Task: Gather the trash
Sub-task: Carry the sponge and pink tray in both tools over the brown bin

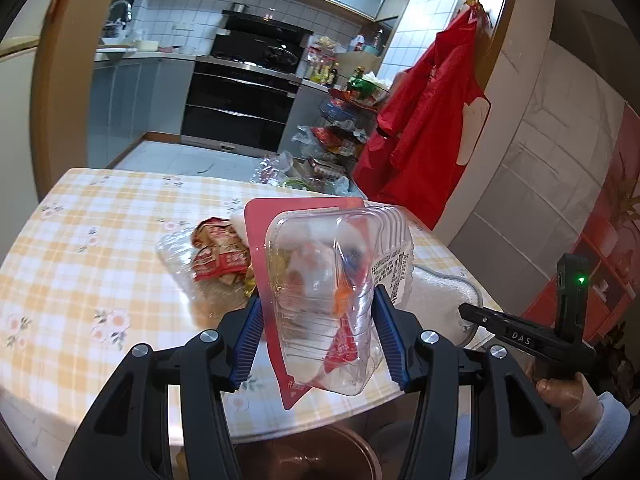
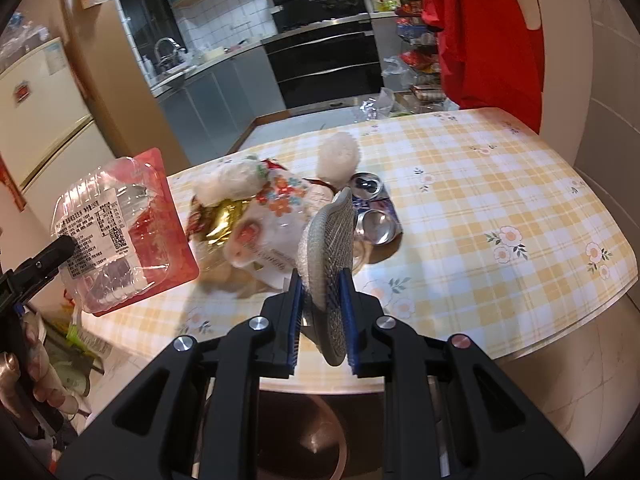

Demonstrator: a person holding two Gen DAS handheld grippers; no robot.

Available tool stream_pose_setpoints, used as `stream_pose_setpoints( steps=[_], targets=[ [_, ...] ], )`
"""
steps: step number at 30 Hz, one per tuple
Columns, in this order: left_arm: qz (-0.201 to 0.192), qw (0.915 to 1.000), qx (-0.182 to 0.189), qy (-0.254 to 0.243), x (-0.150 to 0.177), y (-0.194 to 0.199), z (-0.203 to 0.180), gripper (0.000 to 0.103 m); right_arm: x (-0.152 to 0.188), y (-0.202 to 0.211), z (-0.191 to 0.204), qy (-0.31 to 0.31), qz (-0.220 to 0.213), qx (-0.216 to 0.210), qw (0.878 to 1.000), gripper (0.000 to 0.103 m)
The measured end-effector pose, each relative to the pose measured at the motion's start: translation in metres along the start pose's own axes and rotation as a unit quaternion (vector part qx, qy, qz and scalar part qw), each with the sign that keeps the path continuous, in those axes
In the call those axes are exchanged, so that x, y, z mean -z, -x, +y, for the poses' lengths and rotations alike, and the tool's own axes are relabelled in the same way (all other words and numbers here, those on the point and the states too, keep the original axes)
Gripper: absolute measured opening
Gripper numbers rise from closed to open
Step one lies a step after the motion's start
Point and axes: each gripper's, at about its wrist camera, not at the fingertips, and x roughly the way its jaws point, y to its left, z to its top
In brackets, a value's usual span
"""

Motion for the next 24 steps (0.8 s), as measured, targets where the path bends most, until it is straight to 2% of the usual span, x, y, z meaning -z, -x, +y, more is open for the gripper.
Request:
stream_pose_setpoints(
  steps=[13,24],
  targets=[
    [-0.024,0.9992,-0.027,0.017,0.037,0.077,-0.003,0.052,0.029,0.043,0.044,0.045,0.014,-0.043,0.998,0.021],
    [-0.041,0.998,-0.038,0.028,0.064,0.121,0.002,0.053,0.065,0.055,0.075,0.071,0.051,-0.075,0.993,0.021]
  ],
)
